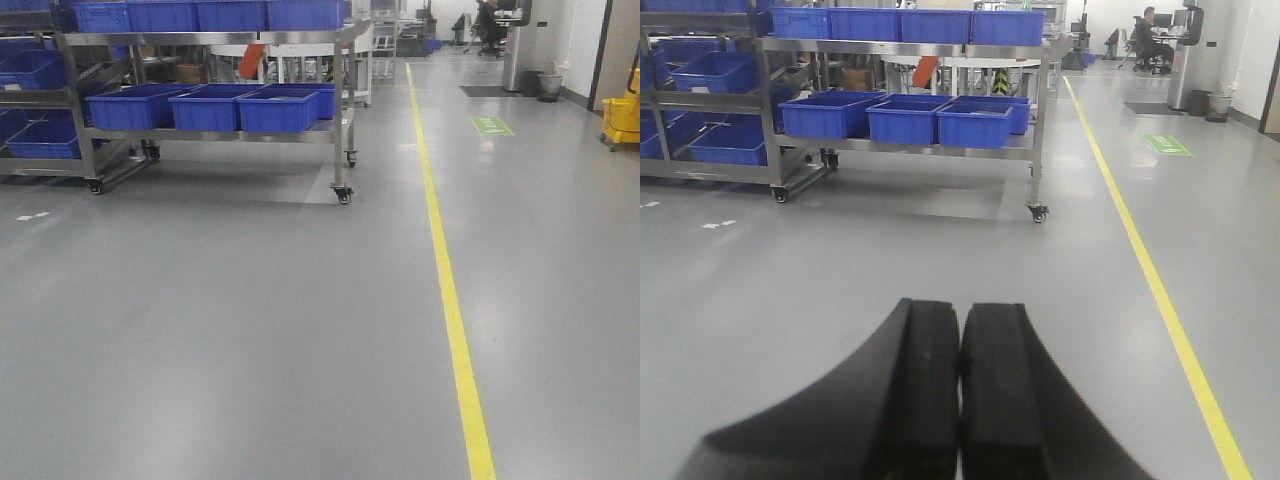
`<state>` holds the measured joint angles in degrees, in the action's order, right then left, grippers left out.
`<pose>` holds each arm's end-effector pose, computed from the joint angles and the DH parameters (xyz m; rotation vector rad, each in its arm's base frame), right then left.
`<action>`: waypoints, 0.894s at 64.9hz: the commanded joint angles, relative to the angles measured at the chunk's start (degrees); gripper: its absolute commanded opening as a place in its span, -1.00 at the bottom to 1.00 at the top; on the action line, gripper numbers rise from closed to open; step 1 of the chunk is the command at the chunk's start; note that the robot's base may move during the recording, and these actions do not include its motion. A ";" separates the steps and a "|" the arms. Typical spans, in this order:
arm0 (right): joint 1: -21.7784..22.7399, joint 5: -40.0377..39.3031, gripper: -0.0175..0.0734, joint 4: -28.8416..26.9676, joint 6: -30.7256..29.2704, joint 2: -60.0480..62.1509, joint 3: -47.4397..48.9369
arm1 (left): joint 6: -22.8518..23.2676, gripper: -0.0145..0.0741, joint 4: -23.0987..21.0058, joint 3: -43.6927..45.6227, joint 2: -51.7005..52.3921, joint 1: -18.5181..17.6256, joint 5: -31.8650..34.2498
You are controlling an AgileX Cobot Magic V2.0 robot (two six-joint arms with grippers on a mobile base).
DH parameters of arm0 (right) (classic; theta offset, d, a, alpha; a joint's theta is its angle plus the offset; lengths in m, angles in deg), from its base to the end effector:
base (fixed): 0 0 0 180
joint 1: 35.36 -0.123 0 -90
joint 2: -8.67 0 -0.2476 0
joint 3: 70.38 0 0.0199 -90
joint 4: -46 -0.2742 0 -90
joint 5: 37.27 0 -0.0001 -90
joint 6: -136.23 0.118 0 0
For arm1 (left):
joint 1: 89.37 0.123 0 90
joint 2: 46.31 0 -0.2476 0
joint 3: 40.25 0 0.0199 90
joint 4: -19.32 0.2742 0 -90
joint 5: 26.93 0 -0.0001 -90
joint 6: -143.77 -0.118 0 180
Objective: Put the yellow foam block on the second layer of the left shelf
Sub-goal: 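Drive the base across the room toward the blue-bin shelf rack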
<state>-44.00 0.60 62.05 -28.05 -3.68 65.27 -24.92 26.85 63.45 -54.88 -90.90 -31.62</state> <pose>0.0944 -0.0059 0.3360 0.0496 1.6298 0.0159 0.1445 -0.0026 0.2051 -0.0395 1.5623 -0.0650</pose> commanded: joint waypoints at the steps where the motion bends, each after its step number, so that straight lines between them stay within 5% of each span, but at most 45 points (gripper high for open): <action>1: 0.34 -4.87 -0.21 1.22 -0.63 -1.04 1.52 | 0.22 -0.36 -0.13 -1.48 -0.46 -0.14 4.69; 58: 0.34 -4.87 -0.21 1.22 -0.63 -1.04 1.52 | 0.22 -0.36 -0.13 -1.48 -0.46 -0.14 5.04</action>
<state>-44.00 0.63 62.05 -28.05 -3.68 65.27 -24.92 26.85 63.45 -54.88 -90.90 -31.62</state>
